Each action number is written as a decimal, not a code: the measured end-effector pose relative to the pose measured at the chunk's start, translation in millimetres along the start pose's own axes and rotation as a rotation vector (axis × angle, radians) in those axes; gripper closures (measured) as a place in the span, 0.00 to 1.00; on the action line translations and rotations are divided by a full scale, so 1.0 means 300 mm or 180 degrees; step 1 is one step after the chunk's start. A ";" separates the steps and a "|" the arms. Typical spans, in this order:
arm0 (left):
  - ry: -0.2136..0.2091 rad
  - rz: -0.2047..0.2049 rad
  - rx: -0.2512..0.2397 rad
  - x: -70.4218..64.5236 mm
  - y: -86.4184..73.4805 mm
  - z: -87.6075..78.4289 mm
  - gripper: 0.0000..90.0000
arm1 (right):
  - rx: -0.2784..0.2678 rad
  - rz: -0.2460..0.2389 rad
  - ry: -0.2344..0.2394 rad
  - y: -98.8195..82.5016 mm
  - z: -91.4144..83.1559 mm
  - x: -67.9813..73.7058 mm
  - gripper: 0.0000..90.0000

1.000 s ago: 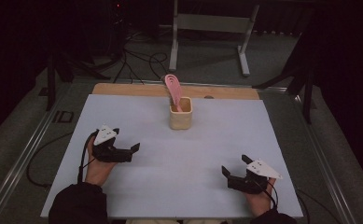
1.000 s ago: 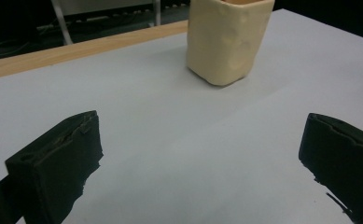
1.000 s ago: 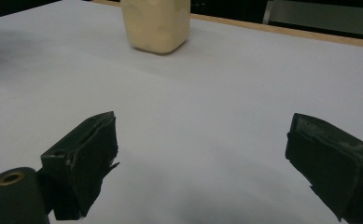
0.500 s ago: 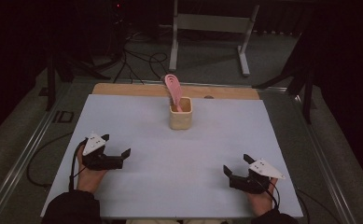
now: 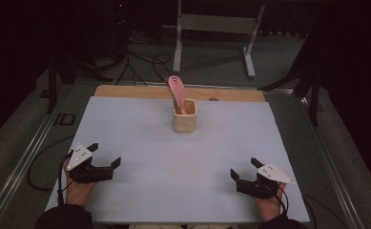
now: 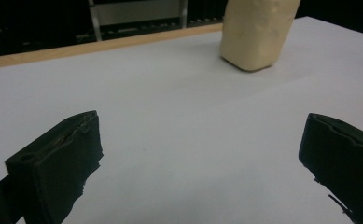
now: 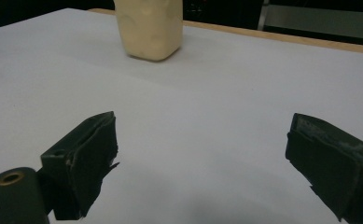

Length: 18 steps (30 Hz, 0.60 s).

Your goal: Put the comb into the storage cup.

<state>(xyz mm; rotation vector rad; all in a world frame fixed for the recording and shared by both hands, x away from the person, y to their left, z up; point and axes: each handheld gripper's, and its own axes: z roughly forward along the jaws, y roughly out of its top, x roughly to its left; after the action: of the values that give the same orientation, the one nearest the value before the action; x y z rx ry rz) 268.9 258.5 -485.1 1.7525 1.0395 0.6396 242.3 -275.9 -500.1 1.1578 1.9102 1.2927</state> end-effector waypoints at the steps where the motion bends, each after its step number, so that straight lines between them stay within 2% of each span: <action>1: 0.0023 0.0016 -0.0012 0.001 -0.004 -0.005 0.00 | 0.0000 0.0005 -0.0006 0.000 -0.003 -0.002 0.10; 3: 0.0066 0.0076 -0.0023 0.002 -0.012 -0.014 0.00 | -0.0019 0.0015 -0.0020 0.000 -0.007 -0.005 0.10; 10: 0.0134 0.0087 -0.0215 -0.008 -0.020 -0.038 0.00 | -0.0087 0.0056 -0.0059 -0.004 -0.017 -0.031 0.10; 13: 0.0152 0.0128 -0.0246 -0.018 -0.021 -0.039 0.00 | -0.0098 0.0079 -0.0058 -0.007 -0.016 -0.046 0.10; 18: 0.0099 0.0191 -0.0251 -0.039 -0.021 -0.031 0.00 | -0.0117 0.0087 -0.0048 -0.005 -0.008 -0.056 0.10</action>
<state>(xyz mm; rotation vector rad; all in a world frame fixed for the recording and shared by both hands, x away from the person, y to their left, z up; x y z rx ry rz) 253.4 253.7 -486.6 1.7151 0.9729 0.7378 247.9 -292.0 -500.8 1.1755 1.8583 1.3243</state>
